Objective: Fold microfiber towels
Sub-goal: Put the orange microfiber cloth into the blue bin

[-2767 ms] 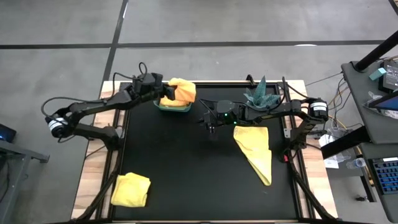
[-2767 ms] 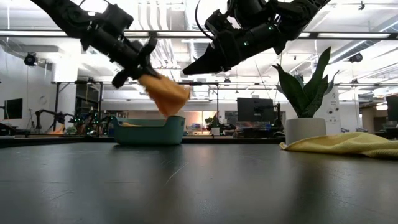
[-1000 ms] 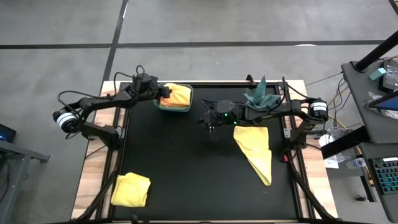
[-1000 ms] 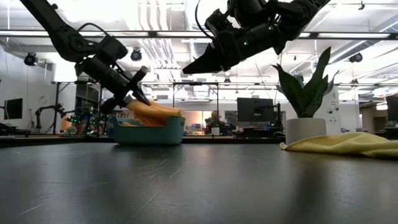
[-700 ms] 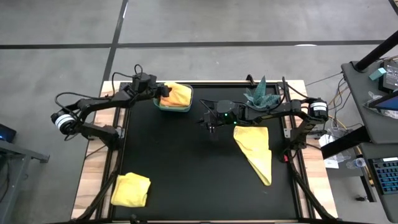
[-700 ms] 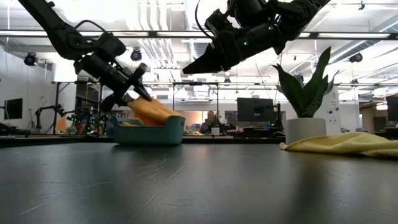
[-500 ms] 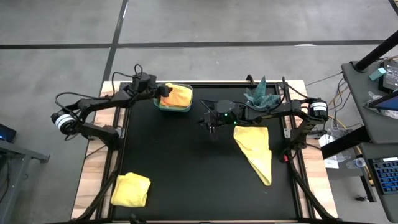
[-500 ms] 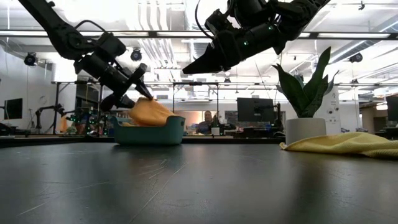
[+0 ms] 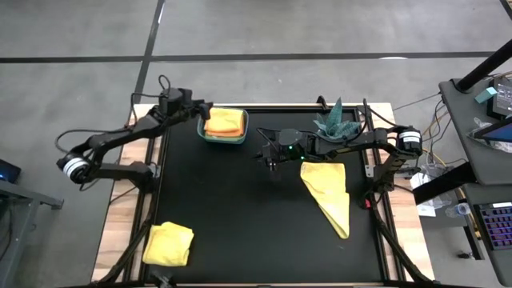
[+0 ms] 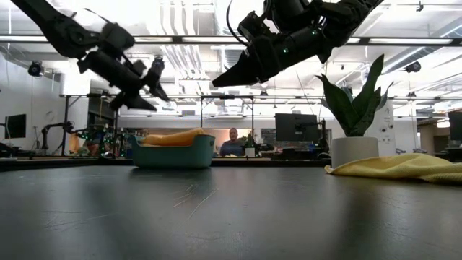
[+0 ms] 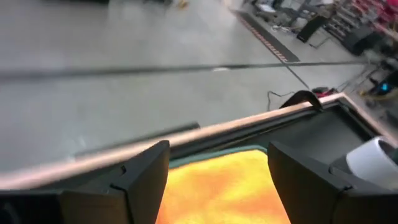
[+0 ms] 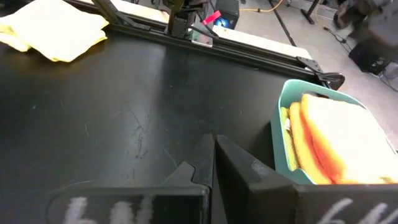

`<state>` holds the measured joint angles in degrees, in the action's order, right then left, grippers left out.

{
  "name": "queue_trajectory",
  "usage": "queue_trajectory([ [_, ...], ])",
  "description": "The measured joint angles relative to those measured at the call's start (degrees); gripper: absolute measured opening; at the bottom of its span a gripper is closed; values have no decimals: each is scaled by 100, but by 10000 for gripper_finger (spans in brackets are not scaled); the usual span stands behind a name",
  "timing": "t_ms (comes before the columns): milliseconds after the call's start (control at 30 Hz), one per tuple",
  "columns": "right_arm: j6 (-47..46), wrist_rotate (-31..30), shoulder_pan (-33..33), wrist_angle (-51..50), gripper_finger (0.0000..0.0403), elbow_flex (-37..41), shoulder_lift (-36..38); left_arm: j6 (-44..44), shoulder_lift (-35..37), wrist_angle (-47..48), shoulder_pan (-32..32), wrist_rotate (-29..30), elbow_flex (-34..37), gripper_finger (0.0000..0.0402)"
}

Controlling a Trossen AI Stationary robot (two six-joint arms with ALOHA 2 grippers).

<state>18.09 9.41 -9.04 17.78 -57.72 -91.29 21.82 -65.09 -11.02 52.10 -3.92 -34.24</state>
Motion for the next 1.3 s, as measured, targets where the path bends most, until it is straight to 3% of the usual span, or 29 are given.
queue_trajectory([
  [133,22,0,0,2,9,0,0,-940,417,6,-90,-250,0,253],
  [300,101,-2,0,2,9,0,0,-1199,601,238,-363,-567,0,232],
  [467,95,-96,-10,-78,9,-1,0,-1715,252,433,-728,-609,0,165],
  [600,-48,-953,-53,-111,9,-1,0,-2316,-176,438,-772,-492,0,95],
  [700,-98,-1099,-295,-167,8,-140,-51,-2790,-439,439,-745,-276,0,41],
  [800,-204,-1089,-625,-399,8,-662,-322,-3230,-551,439,-708,-166,-36,7],
  [1300,551,-313,-1520,-3419,8,-4984,-3067,-5348,-660,2429,-587,-562,-827,0],
])
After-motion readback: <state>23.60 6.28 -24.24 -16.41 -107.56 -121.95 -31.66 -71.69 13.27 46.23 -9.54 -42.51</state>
